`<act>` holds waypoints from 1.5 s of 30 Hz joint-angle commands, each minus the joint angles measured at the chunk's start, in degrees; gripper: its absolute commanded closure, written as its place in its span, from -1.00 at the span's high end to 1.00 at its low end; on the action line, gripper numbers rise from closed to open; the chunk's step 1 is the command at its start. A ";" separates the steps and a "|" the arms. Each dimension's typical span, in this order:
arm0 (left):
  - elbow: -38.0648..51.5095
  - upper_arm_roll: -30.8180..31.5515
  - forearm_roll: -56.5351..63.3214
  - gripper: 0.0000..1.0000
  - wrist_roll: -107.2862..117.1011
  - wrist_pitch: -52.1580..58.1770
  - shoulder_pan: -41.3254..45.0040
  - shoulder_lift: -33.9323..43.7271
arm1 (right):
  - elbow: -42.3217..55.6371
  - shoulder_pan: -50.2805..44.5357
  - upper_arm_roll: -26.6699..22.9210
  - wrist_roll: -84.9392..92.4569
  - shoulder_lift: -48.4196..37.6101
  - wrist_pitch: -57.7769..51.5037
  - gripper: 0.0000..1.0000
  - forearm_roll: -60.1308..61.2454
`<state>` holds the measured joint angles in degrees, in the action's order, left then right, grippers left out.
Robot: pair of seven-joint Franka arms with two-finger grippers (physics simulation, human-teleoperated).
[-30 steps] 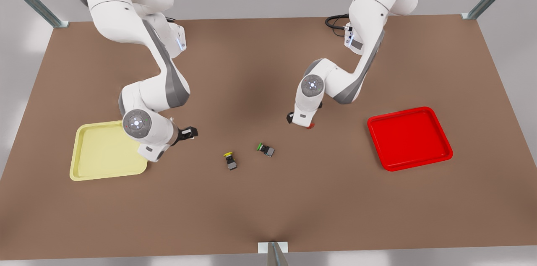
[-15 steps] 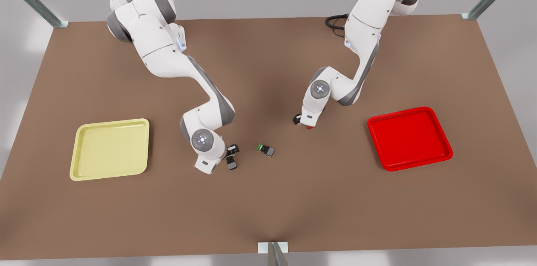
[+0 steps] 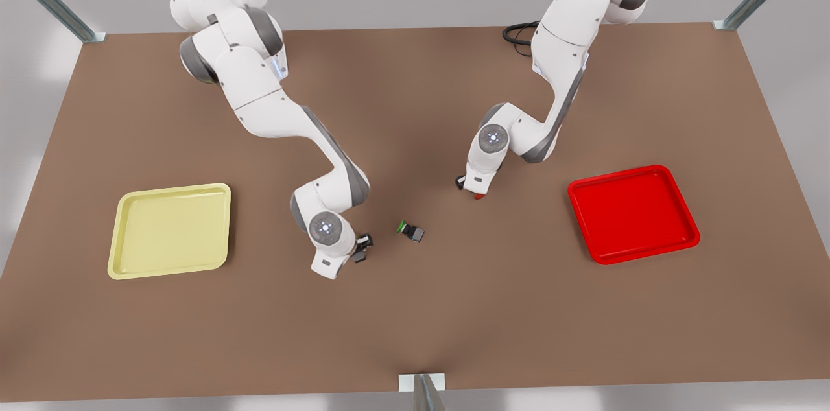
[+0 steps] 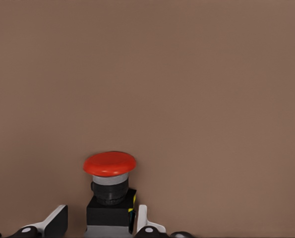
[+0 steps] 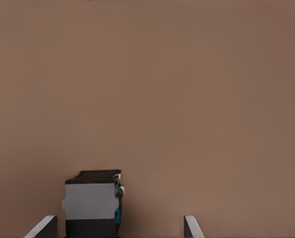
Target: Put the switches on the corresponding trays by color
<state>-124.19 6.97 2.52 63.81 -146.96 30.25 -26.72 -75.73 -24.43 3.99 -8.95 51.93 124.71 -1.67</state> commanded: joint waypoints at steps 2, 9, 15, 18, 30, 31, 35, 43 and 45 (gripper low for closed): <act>0.00 0.06 0.03 0.08 0.00 -0.09 -0.01 0.00 | 1.02 -0.09 0.05 -0.01 0.37 -0.09 0.90 0.09; 0.00 -0.02 0.03 0.06 0.00 -0.09 -0.01 0.00 | 2.34 -0.35 0.40 -0.98 2.92 1.58 0.79 0.62; 0.09 -0.02 0.03 0.03 -0.09 -0.09 -0.01 0.00 | 2.34 -0.35 0.58 -2.56 2.92 1.58 0.60 1.23; 0.09 -0.02 0.03 0.02 -0.09 -0.53 -0.01 -0.44 | 2.34 -0.27 0.49 -2.73 2.91 1.41 0.56 1.23; 0.53 -3.36 0.03 0.03 -3.86 2.99 -0.19 4.04 | 2.34 -0.27 0.31 -2.56 2.92 1.50 0.42 1.15; 0.53 -5.12 0.03 0.03 -6.41 4.04 -0.19 5.01 | 2.34 -0.27 0.23 -1.86 2.92 1.50 0.36 1.15; 0.44 -15.66 -0.06 0.04 -22.93 9.23 -0.19 8.44 | 2.34 -0.27 0.40 -2.56 2.92 1.50 0.32 1.15; 1.67 -30.96 -0.67 0.05 -58.44 9.41 -7.56 5.89 | 2.34 -0.27 0.40 -2.30 2.92 1.50 0.21 1.15; 3.60 -30.96 -0.76 0.07 -64.94 8.97 -12.04 3.35 | 2.34 -0.35 0.49 -2.38 2.83 1.50 0.21 1.15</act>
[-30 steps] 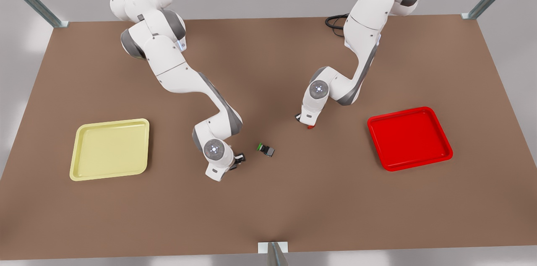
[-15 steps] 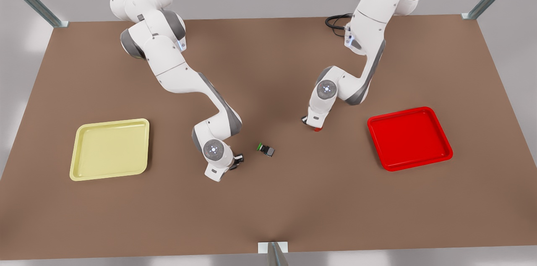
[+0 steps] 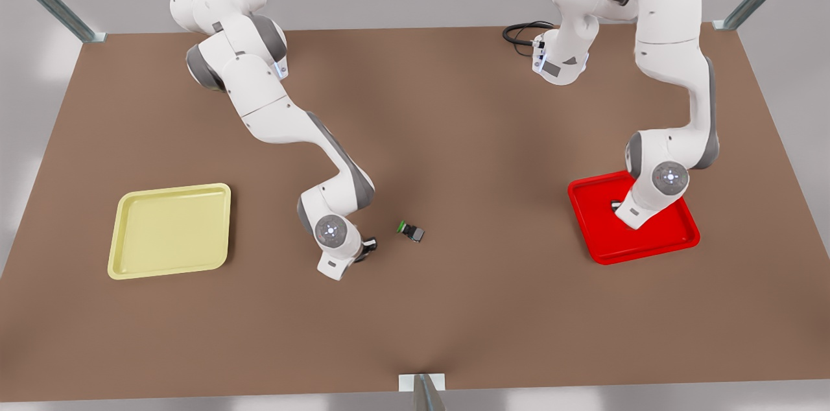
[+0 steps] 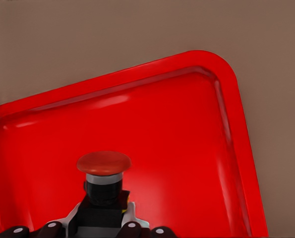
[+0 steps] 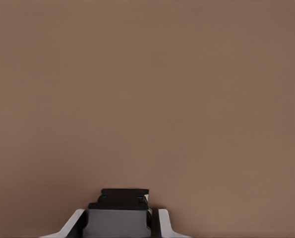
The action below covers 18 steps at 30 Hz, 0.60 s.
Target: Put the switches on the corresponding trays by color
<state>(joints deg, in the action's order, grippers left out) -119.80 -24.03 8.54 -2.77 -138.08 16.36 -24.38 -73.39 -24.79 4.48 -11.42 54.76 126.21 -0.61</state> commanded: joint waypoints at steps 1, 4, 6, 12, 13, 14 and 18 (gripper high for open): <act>0.44 0.03 -8.70 0.11 -2.40 0.01 -0.27 -0.83 | 0.00 0.00 0.00 0.08 0.00 0.00 0.21 0.08; 2.11 0.03 -13.55 1.00 -7.69 -0.26 -1.86 -4.18 | 0.00 0.00 -0.09 0.26 0.00 0.00 0.19 0.08; 2.12 0.03 -13.63 1.00 -7.69 -0.26 -1.94 -4.27 | 0.00 0.00 -0.09 0.34 0.00 0.00 0.19 0.08; 12.83 0.38 -13.99 1.00 -5.50 11.94 -1.24 -3.13 | 0.00 0.00 -0.26 0.52 -0.09 0.00 0.17 -0.01; 19.33 0.73 -13.99 1.00 -3.04 18.54 -1.15 -3.30 | 0.00 0.00 -0.26 0.61 -0.18 -0.09 0.17 -0.01; 26.19 1.52 -14.07 1.00 -1.19 22.85 -0.98 -3.74 | 0.00 0.09 -0.35 0.69 -0.44 -0.09 0.17 -0.10; 38.24 3.99 -13.99 1.00 3.56 31.65 -0.89 -3.83 | -0.09 0.00 -0.35 0.43 -0.80 0.00 0.17 -0.45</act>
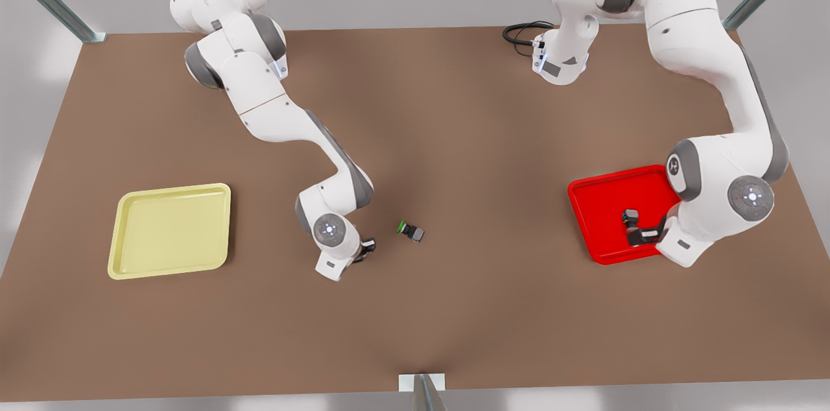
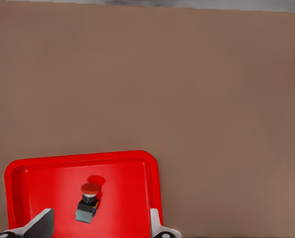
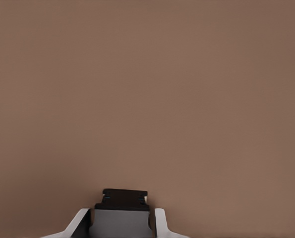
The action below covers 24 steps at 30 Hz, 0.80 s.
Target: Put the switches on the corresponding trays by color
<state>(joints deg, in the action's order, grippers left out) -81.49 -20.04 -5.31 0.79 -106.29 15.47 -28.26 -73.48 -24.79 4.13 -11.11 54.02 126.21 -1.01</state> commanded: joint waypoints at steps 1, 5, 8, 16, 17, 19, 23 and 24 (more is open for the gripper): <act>0.02 0.00 -0.14 1.00 0.00 0.03 0.00 -0.04 | 0.00 0.00 0.00 -0.05 0.04 0.00 0.17 0.04; 1.16 11.68 1.70 1.00 7.21 3.20 -7.11 4.70 | 0.00 0.00 0.26 -0.40 0.30 0.17 0.15 0.22; 0.99 21.18 4.43 1.00 10.28 5.30 -13.18 8.75 | -0.26 0.00 0.26 -0.40 0.39 1.32 0.14 0.39; 0.46 25.57 9.17 1.00 10.20 7.85 -14.15 13.06 | -0.17 -0.09 0.18 -0.40 0.30 1.32 0.10 0.39; 0.46 25.57 9.17 1.00 10.20 7.85 -14.15 12.97 | -0.17 -0.09 0.18 -0.40 0.30 1.32 0.10 0.39; 0.46 25.49 9.17 1.00 10.28 7.85 -14.15 12.71 | -0.17 -0.09 0.18 -0.40 0.30 1.32 0.10 0.39; 0.46 25.49 9.17 1.00 10.37 7.77 -14.15 12.44 | -0.26 -0.09 0.18 -0.40 0.12 1.40 0.10 0.39; 0.46 25.49 9.08 1.00 10.37 7.77 -14.15 12.35 | -0.26 -0.09 0.18 -0.40 0.21 1.32 0.09 0.39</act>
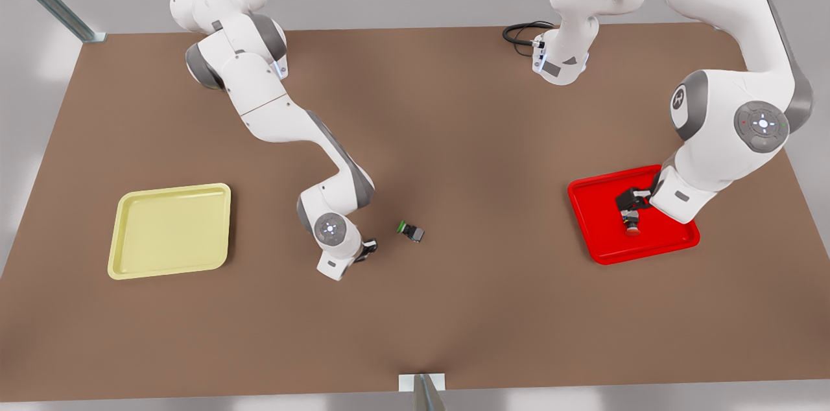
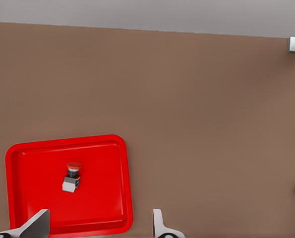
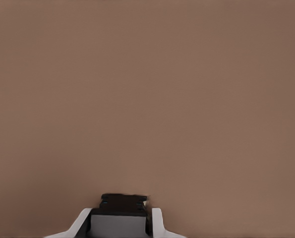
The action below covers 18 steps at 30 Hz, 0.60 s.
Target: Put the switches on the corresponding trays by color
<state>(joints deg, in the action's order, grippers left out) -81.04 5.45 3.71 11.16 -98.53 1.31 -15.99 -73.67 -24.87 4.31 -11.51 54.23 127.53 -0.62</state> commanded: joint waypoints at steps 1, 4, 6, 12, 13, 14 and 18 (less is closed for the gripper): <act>0.00 0.00 0.07 1.00 0.00 0.00 0.01 0.00 | 0.02 0.00 0.00 0.00 0.00 0.00 0.09 0.00; 0.00 0.00 0.07 1.00 0.00 0.00 0.01 0.00 | 0.02 0.09 0.00 0.00 0.08 0.00 0.09 0.00; 0.00 0.00 0.07 1.00 0.00 0.00 0.01 -0.35 | 0.02 0.00 0.00 0.00 0.08 0.00 0.09 0.00; 0.00 0.00 0.15 1.00 0.00 -0.35 0.01 -1.15 | 0.11 0.09 -0.09 0.09 0.00 -0.09 0.08 0.09; 0.00 0.00 0.15 1.00 0.00 -0.35 0.01 -1.32 | 0.02 0.09 -0.09 0.09 -0.18 -0.09 0.08 0.00; 0.00 0.00 0.15 1.00 0.00 -0.35 0.01 -1.32 | 0.11 0.09 -0.18 0.35 -0.27 -0.09 0.08 0.00; 0.00 0.00 0.15 1.00 0.00 -0.44 0.01 -1.50 | -0.07 0.09 -0.18 0.09 -0.44 -0.09 0.08 0.00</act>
<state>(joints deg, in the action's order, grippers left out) -81.04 5.45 3.85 11.16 -98.96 1.32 -17.49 -73.74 -24.78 4.13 -11.42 53.80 127.36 -0.61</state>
